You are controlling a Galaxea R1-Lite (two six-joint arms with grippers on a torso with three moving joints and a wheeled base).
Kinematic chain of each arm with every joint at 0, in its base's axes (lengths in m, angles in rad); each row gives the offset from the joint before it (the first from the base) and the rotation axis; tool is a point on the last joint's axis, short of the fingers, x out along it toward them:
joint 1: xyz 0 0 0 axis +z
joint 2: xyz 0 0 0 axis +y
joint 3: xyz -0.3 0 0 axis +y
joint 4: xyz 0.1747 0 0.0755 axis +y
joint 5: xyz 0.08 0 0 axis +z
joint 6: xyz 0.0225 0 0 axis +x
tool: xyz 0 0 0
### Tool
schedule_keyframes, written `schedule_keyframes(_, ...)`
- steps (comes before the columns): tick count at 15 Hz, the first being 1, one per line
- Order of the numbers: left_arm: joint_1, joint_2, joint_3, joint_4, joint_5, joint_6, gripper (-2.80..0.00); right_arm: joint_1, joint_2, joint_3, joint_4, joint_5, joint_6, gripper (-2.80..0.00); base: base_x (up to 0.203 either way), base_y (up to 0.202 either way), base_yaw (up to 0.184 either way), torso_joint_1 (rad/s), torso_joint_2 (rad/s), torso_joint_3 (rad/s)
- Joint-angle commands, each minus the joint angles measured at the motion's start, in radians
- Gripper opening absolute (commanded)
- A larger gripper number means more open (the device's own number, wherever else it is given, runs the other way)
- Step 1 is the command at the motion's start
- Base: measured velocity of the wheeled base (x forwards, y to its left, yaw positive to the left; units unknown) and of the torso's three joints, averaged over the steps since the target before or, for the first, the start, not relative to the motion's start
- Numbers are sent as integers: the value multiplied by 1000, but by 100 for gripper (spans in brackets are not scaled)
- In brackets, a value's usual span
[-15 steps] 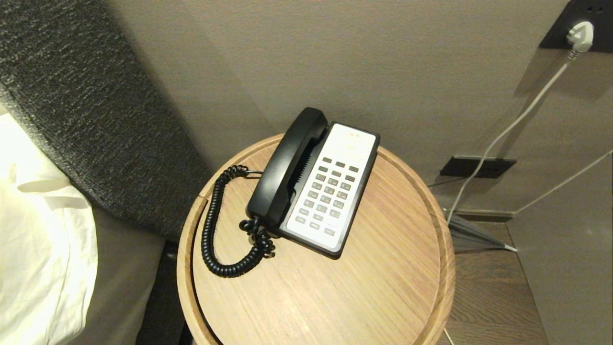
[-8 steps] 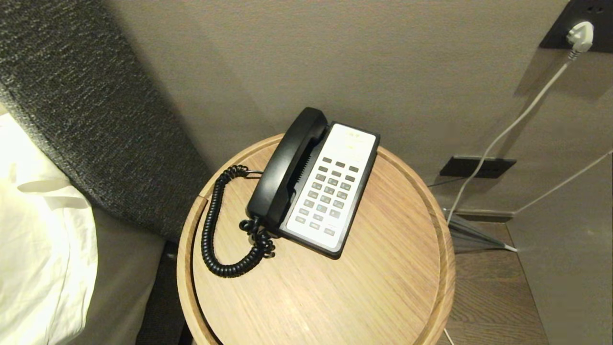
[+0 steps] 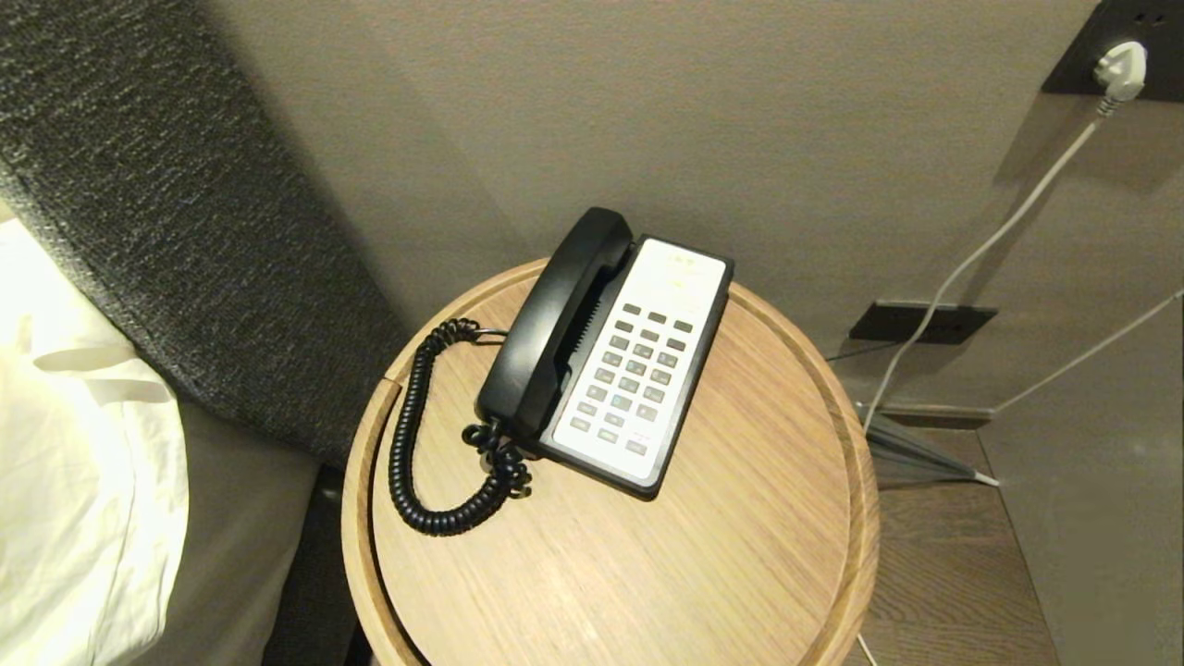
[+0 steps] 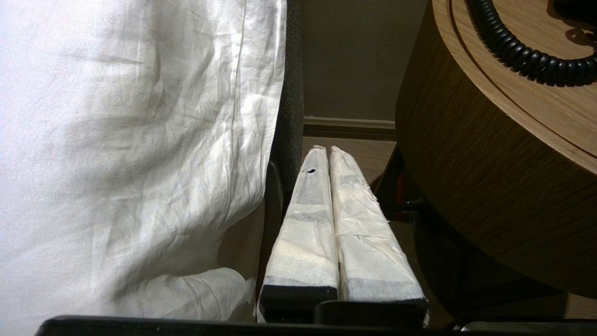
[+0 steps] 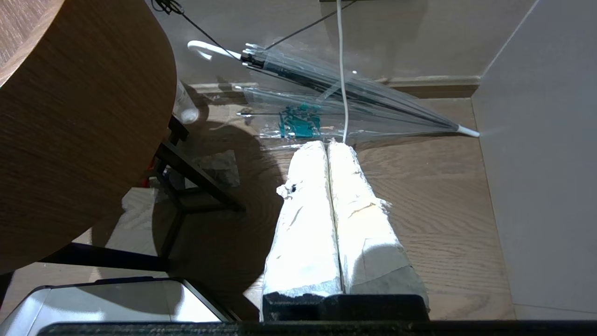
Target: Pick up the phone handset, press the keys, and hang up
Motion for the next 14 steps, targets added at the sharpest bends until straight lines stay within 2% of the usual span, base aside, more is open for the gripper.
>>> schedule_keyframes(1, 0, 1, 40, -1, 0, 1, -280, 0, 5, 0, 0, 0, 0, -280, 0, 0, 0, 0, 0, 0)
schedule_keyframes(14, 0, 1, 40, 4, 0, 10, -280, 0, 5, 0, 0, 0, 0, -280, 0, 0, 0, 0, 0, 0)
